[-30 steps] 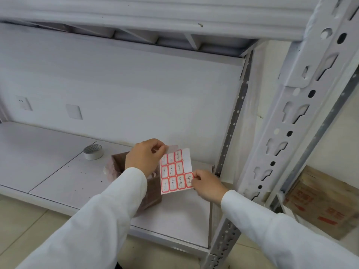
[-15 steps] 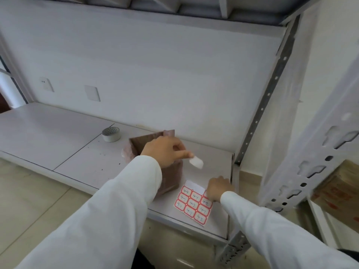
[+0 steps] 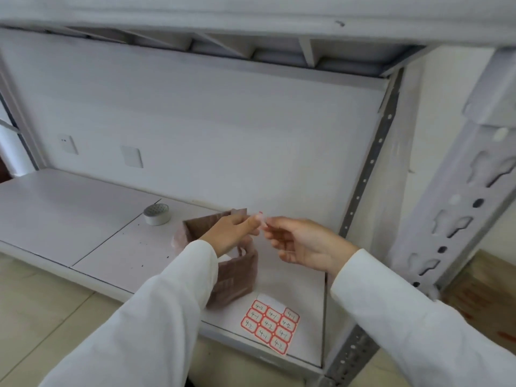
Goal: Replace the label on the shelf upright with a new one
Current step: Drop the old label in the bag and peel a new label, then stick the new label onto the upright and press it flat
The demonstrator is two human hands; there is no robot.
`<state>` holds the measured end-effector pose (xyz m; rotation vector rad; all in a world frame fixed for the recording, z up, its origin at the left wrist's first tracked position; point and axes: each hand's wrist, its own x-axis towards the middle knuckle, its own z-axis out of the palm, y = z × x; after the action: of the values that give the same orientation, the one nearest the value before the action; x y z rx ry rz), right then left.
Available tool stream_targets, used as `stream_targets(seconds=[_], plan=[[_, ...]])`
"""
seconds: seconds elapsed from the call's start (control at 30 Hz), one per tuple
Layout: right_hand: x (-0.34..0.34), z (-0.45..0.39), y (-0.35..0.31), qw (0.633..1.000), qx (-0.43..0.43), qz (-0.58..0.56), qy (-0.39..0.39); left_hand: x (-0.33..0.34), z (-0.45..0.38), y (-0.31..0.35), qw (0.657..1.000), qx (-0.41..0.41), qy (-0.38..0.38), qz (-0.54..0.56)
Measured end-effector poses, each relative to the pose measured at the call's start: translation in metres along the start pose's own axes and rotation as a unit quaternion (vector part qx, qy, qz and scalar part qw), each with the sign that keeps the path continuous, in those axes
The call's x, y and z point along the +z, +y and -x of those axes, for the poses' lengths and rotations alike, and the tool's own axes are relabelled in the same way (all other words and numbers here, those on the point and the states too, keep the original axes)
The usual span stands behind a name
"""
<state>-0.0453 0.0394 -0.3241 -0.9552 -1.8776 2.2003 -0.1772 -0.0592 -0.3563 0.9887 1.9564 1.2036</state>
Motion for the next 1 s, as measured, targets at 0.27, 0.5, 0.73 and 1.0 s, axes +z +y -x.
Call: stream_targets(seconds=[0.27,0.5,0.73,1.0], plan=[[0.009,0.063,-0.049,0.982,-0.115,0.12,0.088,-0.003,0.015,0.007,0.996,0.031,0.073,0.043],[0.011,0.157,-0.103,0.919,-0.305,0.207,0.14,-0.003,0.051,0.099,0.971,0.172,0.162,0.042],[-0.035,0.256,-0.119,0.804,-0.539,0.052,0.248,0.021,0.118,0.196,0.864,0.389,0.288,0.139],[-0.064,0.291,-0.155,0.736,-0.546,0.128,0.38,0.045,0.113,0.315,0.87,0.416,0.2,0.173]])
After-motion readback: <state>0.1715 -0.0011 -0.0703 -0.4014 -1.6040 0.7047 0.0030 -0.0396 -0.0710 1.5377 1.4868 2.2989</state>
